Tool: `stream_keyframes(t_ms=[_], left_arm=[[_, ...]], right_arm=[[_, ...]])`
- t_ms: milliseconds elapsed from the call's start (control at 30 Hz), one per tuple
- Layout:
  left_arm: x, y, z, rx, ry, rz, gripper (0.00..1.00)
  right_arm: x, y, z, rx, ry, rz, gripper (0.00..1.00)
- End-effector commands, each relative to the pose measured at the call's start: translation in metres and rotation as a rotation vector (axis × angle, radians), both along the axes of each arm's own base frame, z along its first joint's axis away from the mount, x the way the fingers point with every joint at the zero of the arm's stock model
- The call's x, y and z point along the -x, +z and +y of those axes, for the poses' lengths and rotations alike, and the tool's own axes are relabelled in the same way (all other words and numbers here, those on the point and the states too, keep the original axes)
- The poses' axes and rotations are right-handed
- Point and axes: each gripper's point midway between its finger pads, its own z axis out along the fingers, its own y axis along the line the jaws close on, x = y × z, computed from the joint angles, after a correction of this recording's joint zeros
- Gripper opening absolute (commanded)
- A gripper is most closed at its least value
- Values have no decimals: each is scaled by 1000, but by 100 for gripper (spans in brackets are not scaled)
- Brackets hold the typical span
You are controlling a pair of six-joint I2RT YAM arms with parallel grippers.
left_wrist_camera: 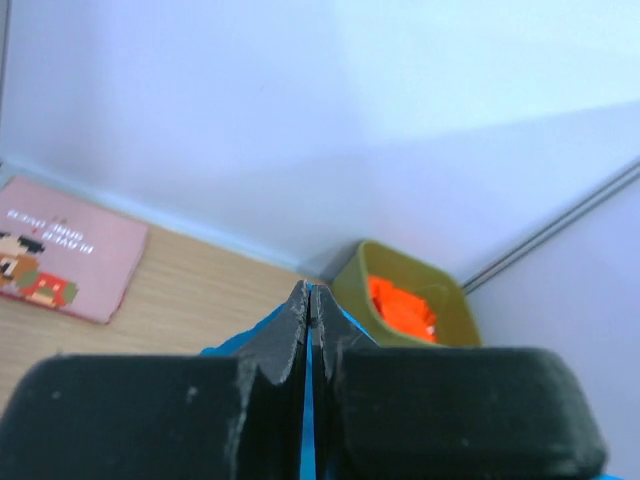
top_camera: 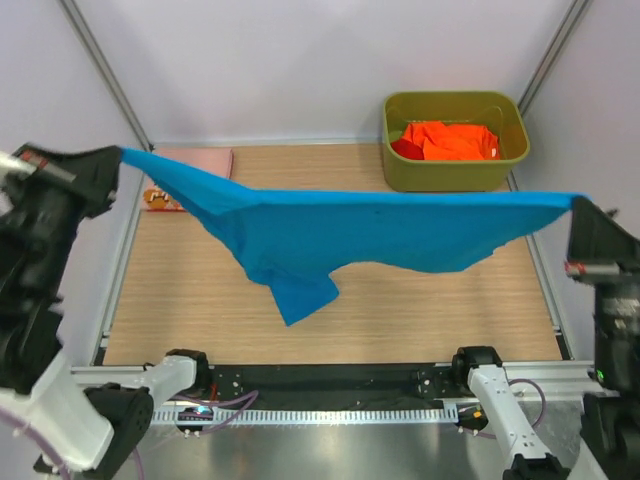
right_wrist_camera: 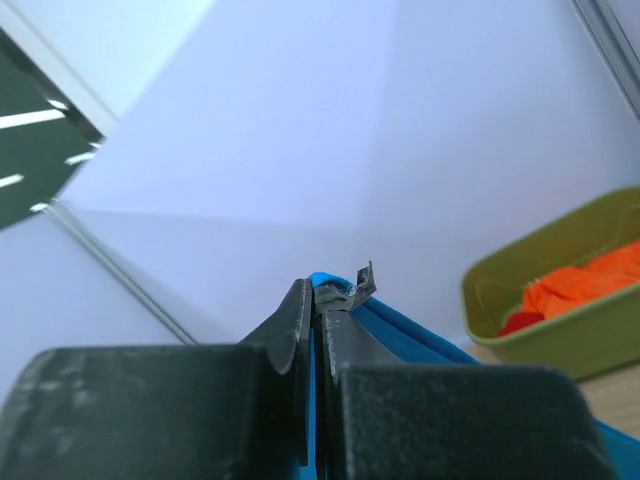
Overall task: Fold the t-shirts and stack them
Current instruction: Flatten the tshirt out
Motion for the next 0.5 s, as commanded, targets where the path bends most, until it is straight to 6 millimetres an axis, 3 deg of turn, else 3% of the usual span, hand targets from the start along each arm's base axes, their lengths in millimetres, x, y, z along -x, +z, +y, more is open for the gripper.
stream_keyframes(t_ms=[0, 67, 167, 333, 400, 467], left_arm=[[44, 10, 5, 37, 5, -49, 0], [62, 17, 8, 48, 5, -95, 0], [77, 29, 10, 63, 6, -150, 0], [69, 43, 5, 52, -19, -171, 0], [50, 47, 4, 36, -10, -172, 0], [14, 40, 6, 0, 25, -119, 0]], right_arm=[[43, 18, 1, -39, 16, -77, 1], [68, 30, -1, -53, 13, -134, 1], [86, 41, -6, -62, -11, -165, 1], [59, 39, -10, -74, -35, -118, 1], [43, 38, -11, -65, -43, -98, 1], [4, 29, -12, -51, -60, -30, 1]])
